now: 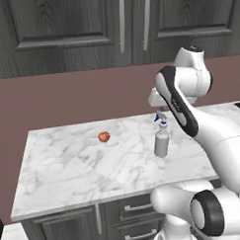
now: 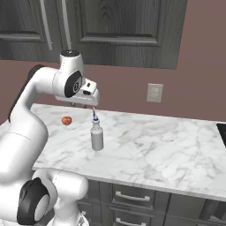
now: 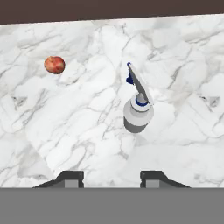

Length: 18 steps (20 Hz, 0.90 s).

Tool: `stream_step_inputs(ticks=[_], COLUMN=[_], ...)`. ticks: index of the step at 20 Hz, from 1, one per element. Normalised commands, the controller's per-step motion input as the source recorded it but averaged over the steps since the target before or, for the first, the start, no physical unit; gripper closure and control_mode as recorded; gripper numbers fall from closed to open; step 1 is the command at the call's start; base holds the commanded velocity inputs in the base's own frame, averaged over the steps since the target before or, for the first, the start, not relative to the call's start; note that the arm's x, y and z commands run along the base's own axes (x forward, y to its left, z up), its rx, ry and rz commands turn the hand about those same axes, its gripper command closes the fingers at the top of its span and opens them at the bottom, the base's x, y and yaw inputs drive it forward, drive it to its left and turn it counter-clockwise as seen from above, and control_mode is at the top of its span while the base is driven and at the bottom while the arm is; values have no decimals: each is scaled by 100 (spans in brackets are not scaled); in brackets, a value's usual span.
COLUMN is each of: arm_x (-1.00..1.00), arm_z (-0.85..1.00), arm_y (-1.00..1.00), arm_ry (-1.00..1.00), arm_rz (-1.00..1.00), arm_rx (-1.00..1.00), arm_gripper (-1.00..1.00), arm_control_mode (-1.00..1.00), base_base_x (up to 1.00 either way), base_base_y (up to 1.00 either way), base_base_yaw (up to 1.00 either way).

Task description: Pick the pan from the cabinet and place it on the stove. Then turn on the stove burner for the pan.

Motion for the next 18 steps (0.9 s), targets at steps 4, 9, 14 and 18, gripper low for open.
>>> stream_step_inputs(ticks=[4, 9, 14, 18], arm_x=[-6, -21, -25, -5], arm_z=[0, 0, 7, 26], arm_y=[0, 1, 9, 25], arm_ry=[-1, -21, -34, -31], arm_rz=[0, 0, 0, 0], arm_rx=[0, 0, 0, -1], arm_gripper=[-100, -100, -100, -100], arm_control_mode=[-100, -100, -100, -100], base_base_x=[0, 0, 0, 0], base_base_y=[0, 0, 0, 0], base_base_yaw=[0, 0, 0, 0])
